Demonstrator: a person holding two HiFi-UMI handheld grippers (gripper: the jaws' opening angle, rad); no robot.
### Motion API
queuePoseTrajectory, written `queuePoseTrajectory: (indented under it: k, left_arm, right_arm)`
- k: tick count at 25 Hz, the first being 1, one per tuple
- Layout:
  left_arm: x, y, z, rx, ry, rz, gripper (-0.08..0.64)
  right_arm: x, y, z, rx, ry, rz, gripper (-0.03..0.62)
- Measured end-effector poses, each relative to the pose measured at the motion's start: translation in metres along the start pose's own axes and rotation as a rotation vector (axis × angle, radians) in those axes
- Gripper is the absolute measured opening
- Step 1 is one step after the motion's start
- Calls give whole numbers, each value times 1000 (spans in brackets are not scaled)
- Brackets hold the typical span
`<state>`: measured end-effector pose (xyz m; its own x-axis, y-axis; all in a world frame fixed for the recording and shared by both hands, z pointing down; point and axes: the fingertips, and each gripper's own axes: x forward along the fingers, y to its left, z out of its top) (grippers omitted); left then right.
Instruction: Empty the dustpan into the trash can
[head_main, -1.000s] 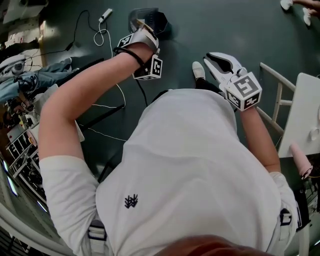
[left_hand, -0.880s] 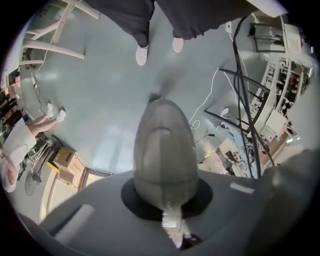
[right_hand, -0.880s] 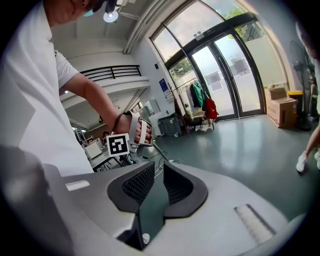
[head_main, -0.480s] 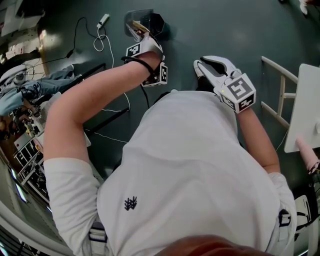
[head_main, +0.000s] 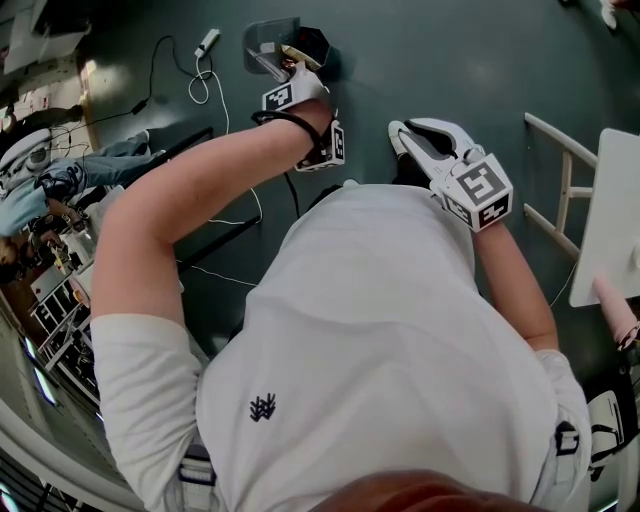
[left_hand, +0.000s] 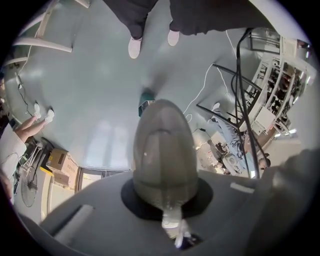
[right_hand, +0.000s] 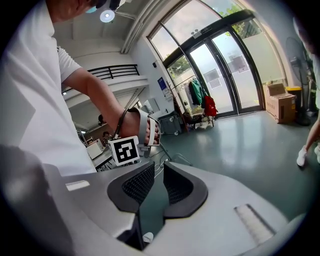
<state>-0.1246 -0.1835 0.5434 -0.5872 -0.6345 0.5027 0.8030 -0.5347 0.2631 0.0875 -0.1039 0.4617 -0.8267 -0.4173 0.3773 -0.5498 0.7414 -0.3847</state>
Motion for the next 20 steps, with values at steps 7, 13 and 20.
queuePoseTrajectory:
  k: [7, 13, 20]
  left_arm:
    - [5, -5, -4, -21, 4, -57, 54]
    - [19, -18, -10, -80, 4, -95, 54]
    - [25, -41, -14, -177, -17, -137, 54]
  right_arm:
    - [-5, -13, -2, 2, 0, 4, 57]
    - [-2, -12, 0, -14, 11, 33, 57]
    - [7, -7, 4, -58, 31, 70, 57]
